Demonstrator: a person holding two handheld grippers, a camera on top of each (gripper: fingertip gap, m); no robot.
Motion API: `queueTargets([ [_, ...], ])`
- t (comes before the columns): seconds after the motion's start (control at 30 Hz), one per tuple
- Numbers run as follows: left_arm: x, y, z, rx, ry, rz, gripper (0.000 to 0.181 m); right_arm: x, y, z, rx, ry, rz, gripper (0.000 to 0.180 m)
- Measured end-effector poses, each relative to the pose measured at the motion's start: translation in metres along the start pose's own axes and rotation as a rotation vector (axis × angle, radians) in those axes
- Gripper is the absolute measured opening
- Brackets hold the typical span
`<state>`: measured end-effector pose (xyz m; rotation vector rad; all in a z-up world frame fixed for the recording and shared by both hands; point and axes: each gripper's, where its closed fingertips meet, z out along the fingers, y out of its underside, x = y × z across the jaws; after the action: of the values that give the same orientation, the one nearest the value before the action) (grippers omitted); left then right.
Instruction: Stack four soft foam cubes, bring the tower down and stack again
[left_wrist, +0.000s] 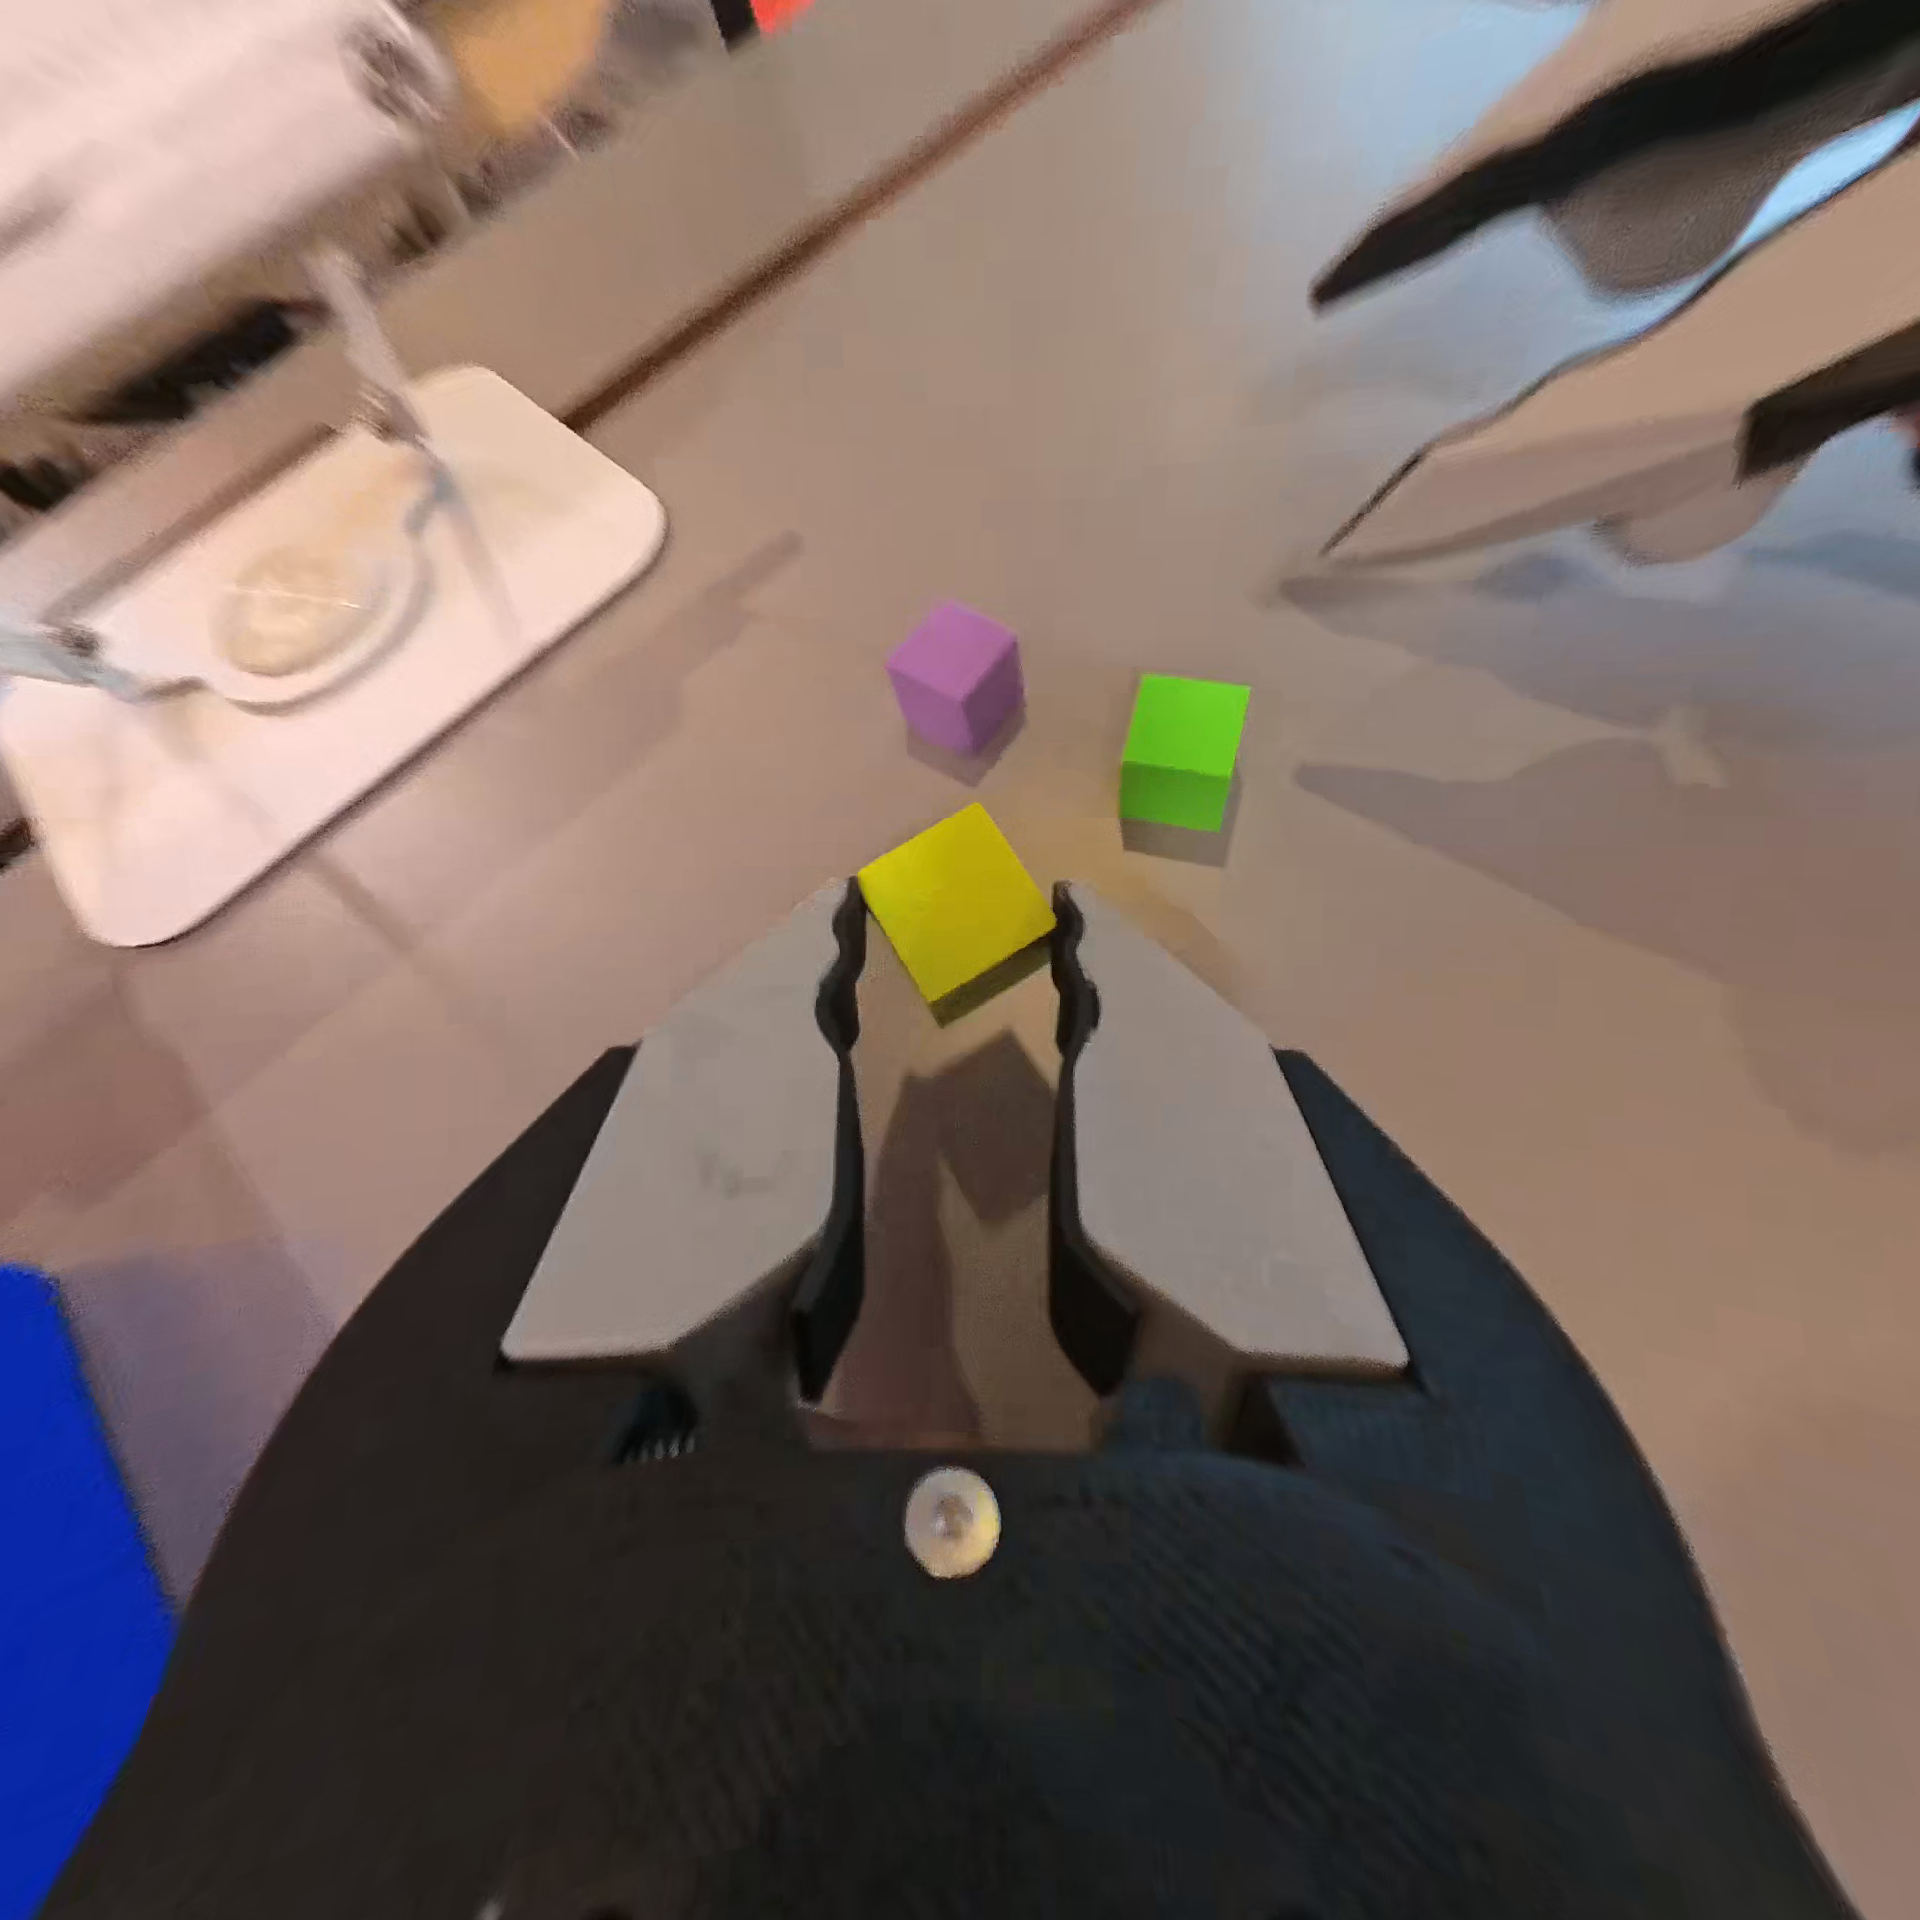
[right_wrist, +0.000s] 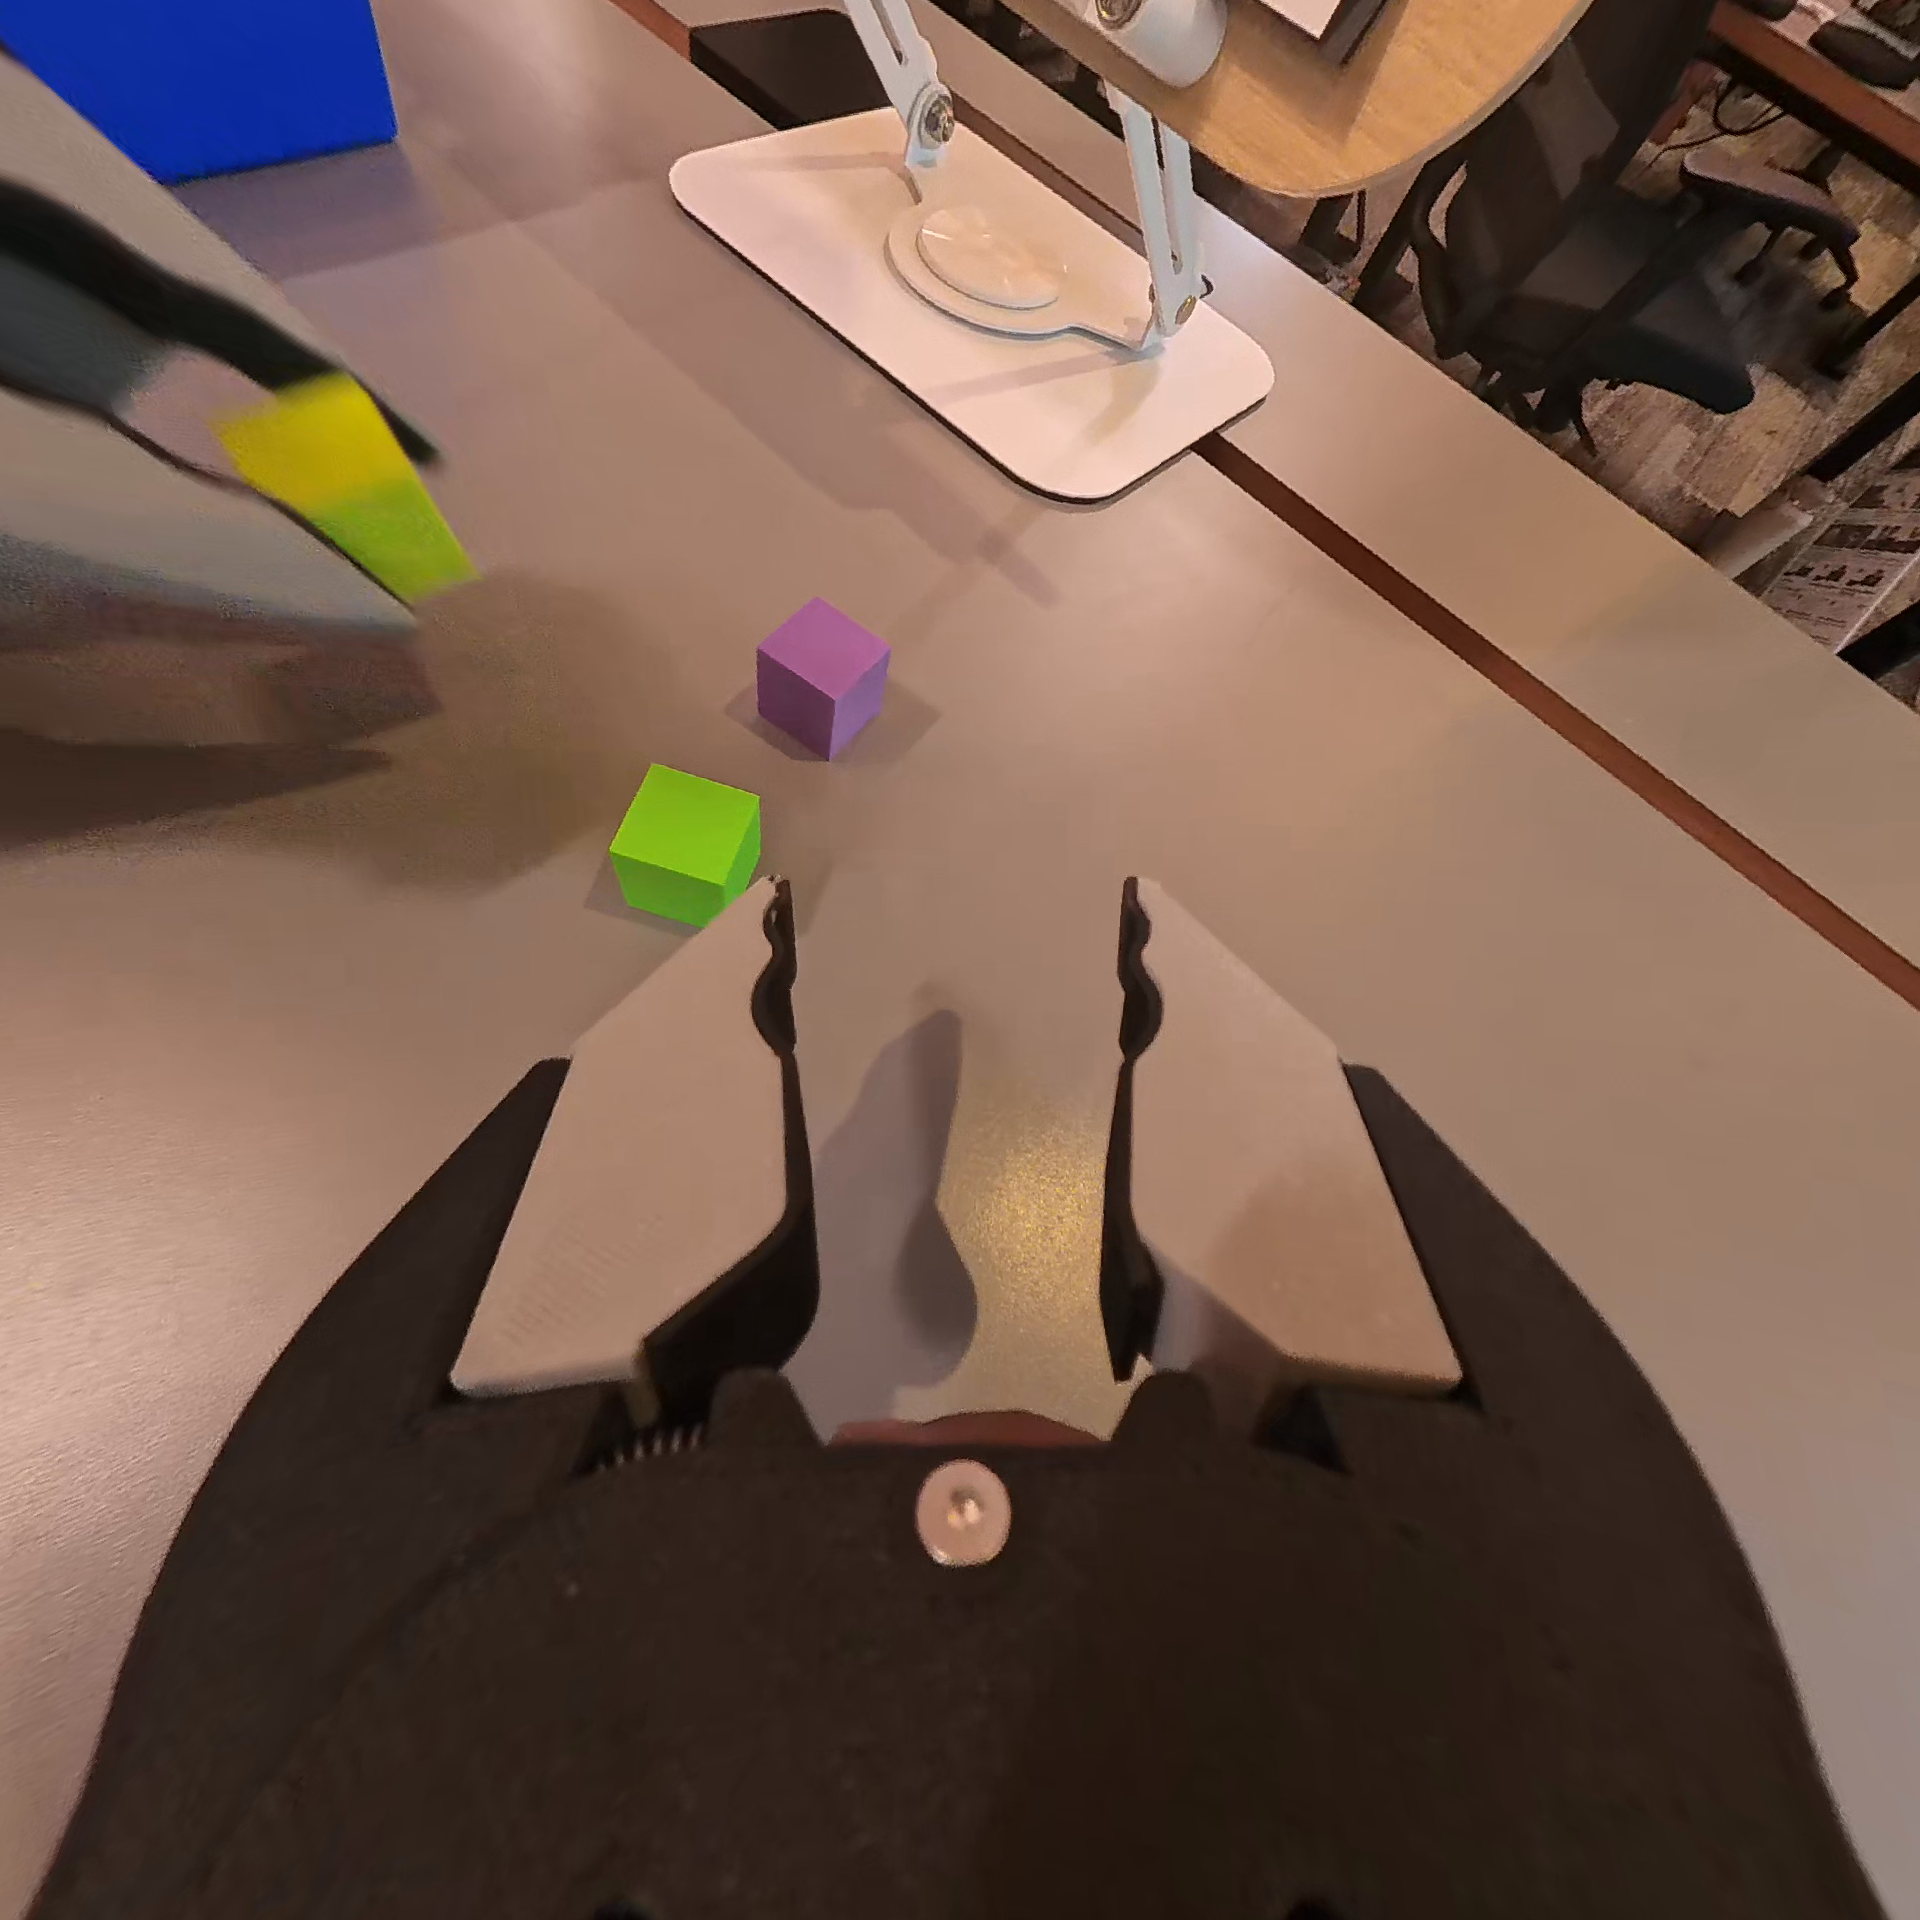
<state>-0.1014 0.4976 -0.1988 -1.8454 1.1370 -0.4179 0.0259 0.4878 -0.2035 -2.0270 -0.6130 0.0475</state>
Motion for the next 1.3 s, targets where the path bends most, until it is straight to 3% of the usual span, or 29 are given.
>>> queueTargets([
  [0.2, -0.059, -0.042, -0.126, 0.234, -0.262, -0.028, 0.034, 0.000, 0.001, 0.000, -0.002, -0.001, 0.002, 0.060],
  [0.3, -0.117, -0.028, -0.181, 0.225, -0.416, -0.102, 0.034, -0.002, 0.001, 0.002, -0.007, -0.007, -0.002, 0.060],
  [0.37, -0.152, -0.002, -0.198, 0.173, -0.466, -0.185, 0.034, -0.004, 0.002, 0.002, -0.012, -0.009, -0.009, 0.060],
  [0.53, -0.185, 0.084, -0.171, -0.070, -0.350, -0.371, 0.036, -0.006, 0.002, 0.003, -0.017, -0.007, -0.027, 0.060],
  [0.6, -0.184, 0.097, -0.162, -0.089, -0.313, -0.414, 0.037, -0.005, 0.002, 0.002, -0.016, -0.003, -0.027, 0.060],
  [0.73, -0.188, 0.080, -0.166, -0.039, -0.371, -0.364, 0.060, -0.001, 0.001, 0.001, -0.008, 0.000, -0.009, 0.060],
  [0.97, -0.150, 0.005, -0.159, 0.068, -0.342, -0.186, 0.062, -0.001, 0.001, 0.001, -0.010, 0.002, -0.013, 0.060],
  [1.13, -0.077, -0.020, -0.111, 0.057, -0.162, -0.053, 0.059, 0.003, 0.003, 0.001, -0.011, 0.011, -0.004, 0.060],
  [1.3, -0.013, -0.012, -0.042, -0.062, 0.028, 0.054, 0.060, 0.011, 0.005, 0.001, -0.012, 0.026, 0.013, 0.060],
])
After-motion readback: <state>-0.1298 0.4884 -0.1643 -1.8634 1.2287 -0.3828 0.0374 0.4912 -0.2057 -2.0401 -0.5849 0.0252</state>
